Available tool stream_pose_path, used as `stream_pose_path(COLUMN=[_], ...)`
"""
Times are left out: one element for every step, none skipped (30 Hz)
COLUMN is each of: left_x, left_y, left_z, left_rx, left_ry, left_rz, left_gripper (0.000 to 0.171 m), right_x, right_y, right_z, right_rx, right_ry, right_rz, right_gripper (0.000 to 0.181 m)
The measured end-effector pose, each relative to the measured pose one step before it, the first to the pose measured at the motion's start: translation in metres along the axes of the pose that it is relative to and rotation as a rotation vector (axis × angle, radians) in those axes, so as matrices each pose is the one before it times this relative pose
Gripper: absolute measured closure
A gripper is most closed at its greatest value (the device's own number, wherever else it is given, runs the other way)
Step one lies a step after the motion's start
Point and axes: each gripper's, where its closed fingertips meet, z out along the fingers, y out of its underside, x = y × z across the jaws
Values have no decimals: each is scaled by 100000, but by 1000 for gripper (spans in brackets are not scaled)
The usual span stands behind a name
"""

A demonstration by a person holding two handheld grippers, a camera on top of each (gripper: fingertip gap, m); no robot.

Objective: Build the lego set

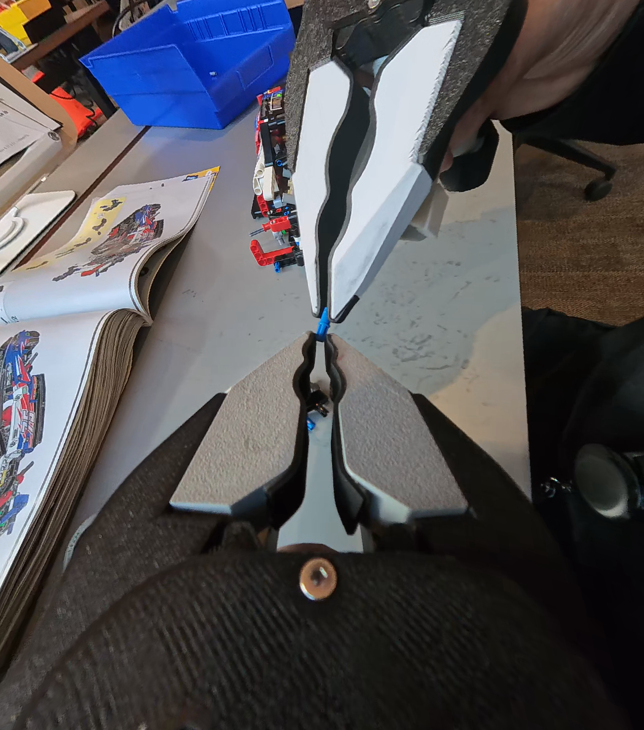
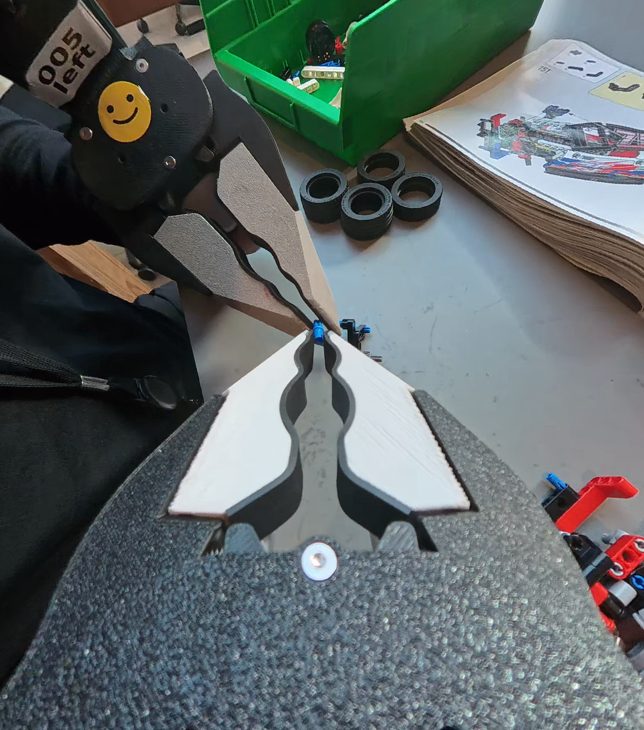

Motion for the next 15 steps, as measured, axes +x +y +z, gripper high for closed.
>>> stream_pose_path(left_x=[13, 28, -150, -421, -398, -425, -498, -512, -286, -105, -183, -75, -18, -61, -53], left_y=[1, 41, 118, 214, 285, 488, 720, 719, 558, 496, 551, 536, 504, 434, 400], left_z=[-32, -69, -122, -179, -194, -116, 3, 85, 118, 184, 235, 294, 327, 319, 279], left_rx=[222, -75, -732, -1051, -1384, -2864, -4425, -4291, -2855, -2280, -2854, -3033, -3034, -2728, -2652], left_ry=[284, 789, 209, -1043, -400, 44, -268, -507, 366, 1119, 144, 444, 554, -2, -16], left_rz=[-1243, -1929, -2425, -2184, -2220, -3155, -3794, -3355, -2353, -1980, -2131, -1694, -1277, -753, -241], left_gripper=[171, 171, 171, 171, 168, 163, 161, 158, 154, 151, 150, 146, 144, 144, 143], right_x=[-20, -13, 37, 241, 317, 305, 294, 231, 203, 193, 196, 263, 372, 359, 274], right_y=[-9, -3, -20, 65, 135, 144, 97, 47, -10, -49, -66, -40, -16, 1, -17], right_z=[18, 29, 32, -28, -89, -131, -157, -127, -98, -37, -7, 17, -20, -105, -231], right_rx=[-56, -43, 169, -228, -392, -221, 194, 453, 531, 580, 645, 646, 765, 721, 807], right_ry=[94, -38, 157, 1085, 1227, 960, 795, 554, 517, 639, 790, 1308, 1939, 1503, 575], right_rz=[-193, 68, 299, 327, 281, 373, 505, 380, 164, -43, -449, -1017, -1368, -1346, -771], right_gripper=[177, 177, 177, 177, 177, 177, 177, 177, 177, 177, 177, 177, 177, 177, 177])
